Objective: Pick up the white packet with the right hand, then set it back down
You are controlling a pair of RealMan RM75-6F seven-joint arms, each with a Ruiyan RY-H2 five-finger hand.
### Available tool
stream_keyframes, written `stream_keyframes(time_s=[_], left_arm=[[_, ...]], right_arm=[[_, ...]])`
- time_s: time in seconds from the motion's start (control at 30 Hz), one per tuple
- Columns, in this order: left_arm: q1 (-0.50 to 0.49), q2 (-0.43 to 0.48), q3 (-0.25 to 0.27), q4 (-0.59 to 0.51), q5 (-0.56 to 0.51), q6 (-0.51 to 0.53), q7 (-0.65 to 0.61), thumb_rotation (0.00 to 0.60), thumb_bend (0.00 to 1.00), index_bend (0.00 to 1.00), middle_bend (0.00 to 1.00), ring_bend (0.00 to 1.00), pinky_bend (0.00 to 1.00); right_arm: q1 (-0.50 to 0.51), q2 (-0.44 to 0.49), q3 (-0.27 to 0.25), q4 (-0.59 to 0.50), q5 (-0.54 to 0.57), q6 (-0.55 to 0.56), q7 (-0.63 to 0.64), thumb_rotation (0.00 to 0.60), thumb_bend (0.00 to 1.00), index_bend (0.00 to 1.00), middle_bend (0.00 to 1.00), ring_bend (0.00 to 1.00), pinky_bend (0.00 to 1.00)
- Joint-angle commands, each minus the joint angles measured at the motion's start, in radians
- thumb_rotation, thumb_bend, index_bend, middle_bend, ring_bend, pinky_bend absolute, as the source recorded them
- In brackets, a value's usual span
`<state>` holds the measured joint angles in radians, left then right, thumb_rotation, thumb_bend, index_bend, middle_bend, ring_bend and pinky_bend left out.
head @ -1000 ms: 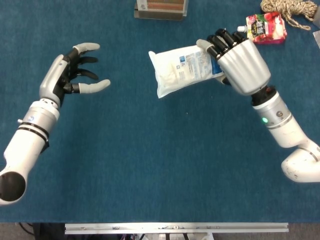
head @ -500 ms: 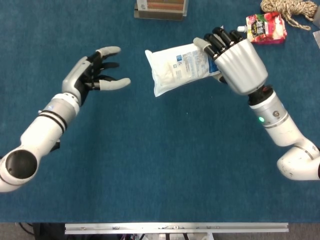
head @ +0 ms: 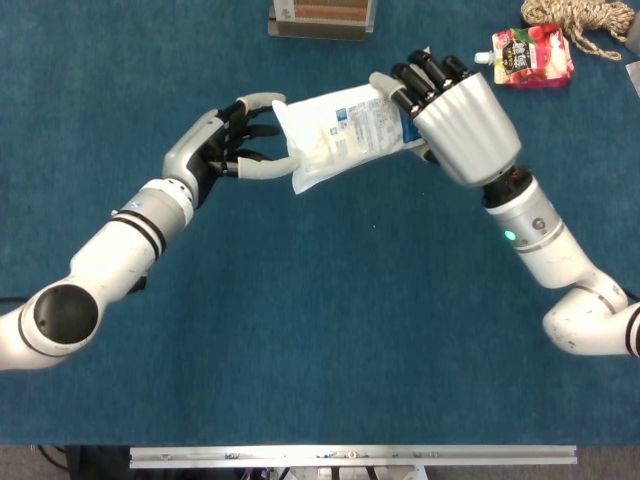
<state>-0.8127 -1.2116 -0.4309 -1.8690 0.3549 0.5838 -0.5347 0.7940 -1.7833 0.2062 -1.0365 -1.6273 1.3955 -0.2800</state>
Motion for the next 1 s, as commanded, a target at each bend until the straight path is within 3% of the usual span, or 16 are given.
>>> stream_keyframes(time_s=[0.03,0.77,1.0], left_arm=[[-0.004,-0.006,-0.004,0.003,0.002,-0.004,-0.004,0.6,0.14,0.16,0.1,0.17,0.39],[-0.032,-0.023,-0.027,-0.004,-0.01,-0.018,-0.039,0.6,0.14,0.16,0.13,0.19,0.39],[-0.063,-0.043,-0.016,0.001,-0.055,0.02,-0.032,0.6,0.14,0.17,0.2,0.23,0.4]], right_arm=[[0.005,-0.003,0.0,0.0,-0.003,-0.002,-0.004,0.6,0.0,0.53,0.62,0.57,0.56],[0.034,-0.024,0.008,0.035,0.003,-0.019,-0.017,0.6,0.0,0.53,0.63,0.58,0.56],[0.036,-0.025,0.006,0.046,0.005,-0.018,-0.022,0.6,0.0,0.55,0.64,0.58,0.56]])
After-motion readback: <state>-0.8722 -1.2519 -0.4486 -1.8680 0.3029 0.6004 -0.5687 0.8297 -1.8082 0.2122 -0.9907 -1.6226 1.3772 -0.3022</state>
